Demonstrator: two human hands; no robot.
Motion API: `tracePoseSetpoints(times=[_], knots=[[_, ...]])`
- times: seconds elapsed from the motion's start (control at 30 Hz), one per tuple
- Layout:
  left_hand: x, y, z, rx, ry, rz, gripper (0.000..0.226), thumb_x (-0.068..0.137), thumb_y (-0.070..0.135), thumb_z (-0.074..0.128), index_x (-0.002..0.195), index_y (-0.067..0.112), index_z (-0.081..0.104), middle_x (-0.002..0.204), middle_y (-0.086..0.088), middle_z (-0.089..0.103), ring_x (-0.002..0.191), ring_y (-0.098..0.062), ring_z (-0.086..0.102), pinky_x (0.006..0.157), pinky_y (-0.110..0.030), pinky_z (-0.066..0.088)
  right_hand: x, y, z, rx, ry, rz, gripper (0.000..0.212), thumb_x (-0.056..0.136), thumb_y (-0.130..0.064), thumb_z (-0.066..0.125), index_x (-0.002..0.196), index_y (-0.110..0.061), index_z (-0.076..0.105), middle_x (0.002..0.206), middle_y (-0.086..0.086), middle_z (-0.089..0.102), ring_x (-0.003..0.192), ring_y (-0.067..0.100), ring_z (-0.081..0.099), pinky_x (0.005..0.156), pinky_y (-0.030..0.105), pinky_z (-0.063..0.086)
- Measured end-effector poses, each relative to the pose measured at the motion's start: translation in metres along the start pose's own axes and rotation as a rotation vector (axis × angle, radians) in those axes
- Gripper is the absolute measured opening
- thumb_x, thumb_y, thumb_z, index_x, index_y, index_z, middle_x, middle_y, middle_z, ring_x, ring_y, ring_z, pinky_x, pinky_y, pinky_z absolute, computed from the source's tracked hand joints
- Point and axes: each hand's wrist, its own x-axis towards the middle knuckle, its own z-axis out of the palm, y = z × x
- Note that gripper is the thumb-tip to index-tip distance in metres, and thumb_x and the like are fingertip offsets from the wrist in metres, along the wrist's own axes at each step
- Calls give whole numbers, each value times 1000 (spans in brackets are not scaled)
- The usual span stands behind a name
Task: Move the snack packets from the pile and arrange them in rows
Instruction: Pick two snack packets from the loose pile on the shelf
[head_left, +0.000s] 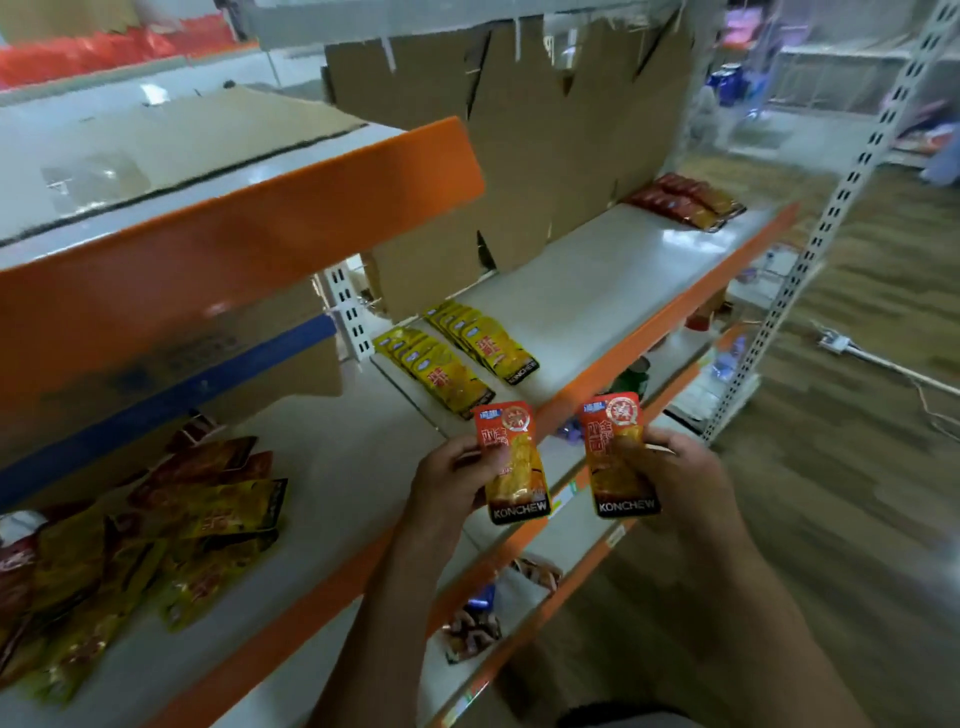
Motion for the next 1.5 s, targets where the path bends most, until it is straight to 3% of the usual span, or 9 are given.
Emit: tracePoseSetpoints(times=[0.07,0.2,0.4,0.53,0.67,0.8,0.97,1.2,1.5], knots=[[13,-2,27,18,-15,2,21,85,13,75,105,8,73,101,-12,75,91,-24,72,75,-34,57,12,-3,-22,21,25,19,41,77,-35,77,111,-14,68,95,10,75,84,27,73,76,39,59],[32,-6,87,-5,-43,3,21,84,8,75,105,5,72,96,-11,75,84,-21,71,69,-31,56,37,-7,-68,97,89,40,16,88,-16,73,103,-12,66,88,7,77,79,25,74,77,38,59],[50,-14,166,-9,-103,17,14,85,5,73,99,2,72,98,-18,75,86,-31,73,76,-41,60,69,-7,-138,110,147,54,16,87,-17,74,102,-14,67,90,5,77,82,24,75,81,42,58],[66,-19,212,-36,-122,-55,15,83,4,76,97,2,72,98,-19,75,90,-38,72,84,-49,59,87,-6,-179,111,188,59,14,88,-17,73,101,-15,66,90,2,77,77,16,75,73,34,55],[86,-13,250,-7,-169,-105,21,84,8,76,103,2,70,105,-18,74,101,-39,70,92,-51,56,110,-9,-210,138,244,76,21,88,-20,73,107,-14,65,97,1,76,87,19,73,81,38,57],[116,-10,283,27,-184,-125,18,83,9,78,100,6,71,106,-17,74,99,-35,72,90,-48,57,139,-12,-231,161,280,67,13,89,-17,72,100,-15,66,92,0,75,80,14,72,68,29,52],[162,1,331,42,-226,-133,21,84,6,75,104,3,68,105,-14,75,99,-32,72,92,-49,57,195,-15,-252,158,345,67,16,86,-17,75,100,-12,68,96,4,76,85,21,71,83,39,53],[250,32,392,58,-263,-121,26,83,4,75,107,-2,65,103,-13,76,96,-33,73,84,-41,60,285,-31,-286,177,411,63,22,84,-19,77,104,-14,69,101,4,75,94,25,71,85,43,55],[339,65,440,88,-258,-117,29,84,10,77,108,1,65,106,-14,74,93,-30,74,88,-46,59,395,-54,-305,161,358,80,25,84,-26,77,107,-20,68,103,2,75,91,21,73,87,45,57]])
